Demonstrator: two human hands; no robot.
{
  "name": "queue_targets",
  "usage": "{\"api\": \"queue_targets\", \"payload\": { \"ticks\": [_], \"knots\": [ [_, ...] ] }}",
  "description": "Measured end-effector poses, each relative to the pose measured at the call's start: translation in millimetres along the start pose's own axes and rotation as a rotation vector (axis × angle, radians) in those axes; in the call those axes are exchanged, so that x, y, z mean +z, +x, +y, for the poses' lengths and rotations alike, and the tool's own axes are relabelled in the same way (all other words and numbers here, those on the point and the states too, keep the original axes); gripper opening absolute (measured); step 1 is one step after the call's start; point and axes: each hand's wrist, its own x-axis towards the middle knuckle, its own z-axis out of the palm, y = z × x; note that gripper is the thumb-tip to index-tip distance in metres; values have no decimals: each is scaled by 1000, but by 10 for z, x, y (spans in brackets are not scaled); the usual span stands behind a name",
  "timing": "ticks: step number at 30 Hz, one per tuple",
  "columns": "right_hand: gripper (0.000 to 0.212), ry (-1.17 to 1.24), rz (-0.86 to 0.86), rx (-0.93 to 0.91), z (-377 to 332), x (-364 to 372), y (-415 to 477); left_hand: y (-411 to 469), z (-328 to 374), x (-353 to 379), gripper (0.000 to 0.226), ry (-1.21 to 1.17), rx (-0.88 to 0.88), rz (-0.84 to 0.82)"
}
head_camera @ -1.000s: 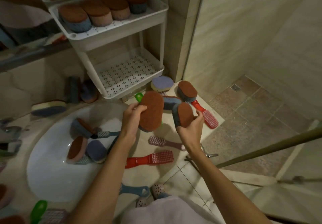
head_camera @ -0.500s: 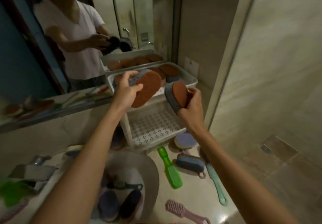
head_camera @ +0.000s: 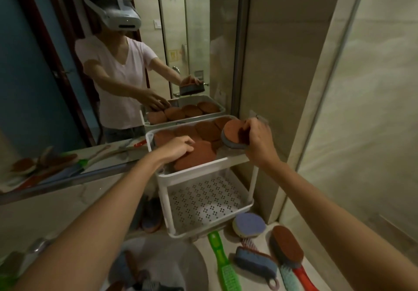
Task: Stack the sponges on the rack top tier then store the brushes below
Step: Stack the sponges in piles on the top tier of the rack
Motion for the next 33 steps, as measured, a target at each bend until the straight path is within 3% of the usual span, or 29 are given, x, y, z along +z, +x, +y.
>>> {"api": "queue_targets", "payload": {
  "ticks": [5,11,17,28,31,33],
  "knots": [
    [26,-58,-211,-36,121,56,127,-72,-16,91,36,452,75,70],
    [30,-38,-479,-81,140,114,175,-249,-30,169,39,457,157,185],
    [49,116,-308,-35,82,149,48,-356,-106,222,42,394,118,192],
    [37,171,-272,36,-175,134,-152,-386,-88,307,45,358,100,175],
    [36,143,-159,45,-237,143,-340,-506,-34,394,48,376,119,309],
    [37,115,-47,18,-297,168,-586,-637,8,501,47,328,227,473]
  ]
}}
